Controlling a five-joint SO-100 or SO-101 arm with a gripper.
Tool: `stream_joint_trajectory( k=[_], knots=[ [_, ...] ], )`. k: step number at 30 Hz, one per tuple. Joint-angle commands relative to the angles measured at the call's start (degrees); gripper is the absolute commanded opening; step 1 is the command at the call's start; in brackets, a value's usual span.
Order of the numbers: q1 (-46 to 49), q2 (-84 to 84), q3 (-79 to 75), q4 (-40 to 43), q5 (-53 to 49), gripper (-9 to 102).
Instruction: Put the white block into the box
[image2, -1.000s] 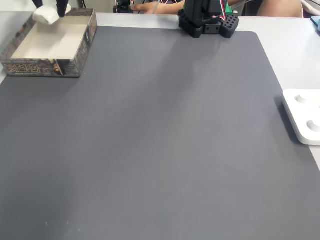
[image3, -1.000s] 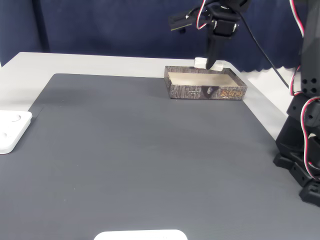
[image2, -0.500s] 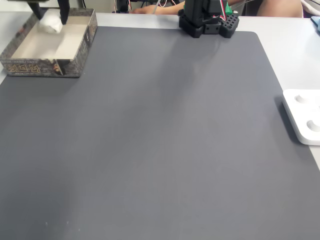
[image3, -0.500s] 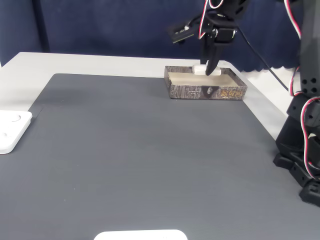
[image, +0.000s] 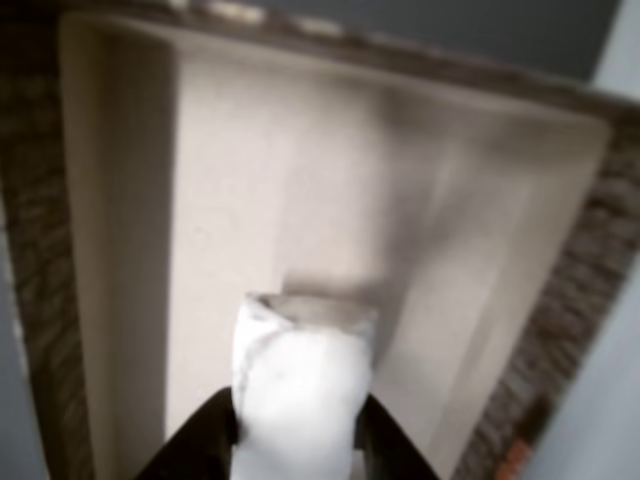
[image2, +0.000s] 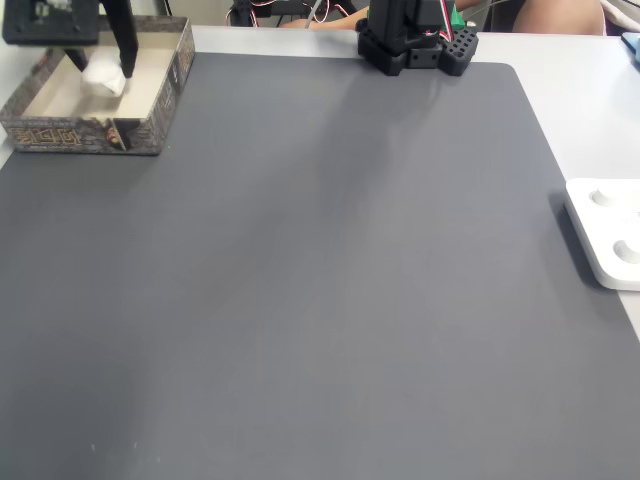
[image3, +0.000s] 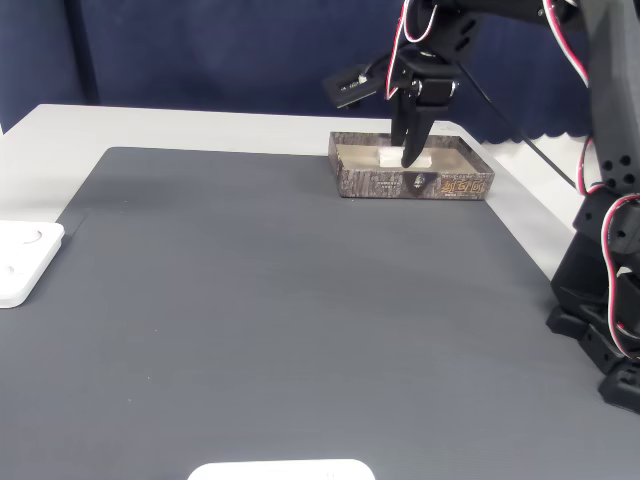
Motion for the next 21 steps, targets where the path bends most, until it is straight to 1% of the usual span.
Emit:
stream_joint_trajectory(
  k=[1,6,10,17,21],
  knots=[
    [-1.32,0.79,-3.25,-1.05,0.09,-1],
    [-1.76,-0.35,-3.43,-1.85,-0.09,0],
    [-2.02,-0.79,-3.52,-2.9,0.09,5],
    [-2.29,0.09,-2.72,-5.01,-1.14,20],
    [-2.99,1.05,-0.26,-6.24,-1.67,25]
  ],
)
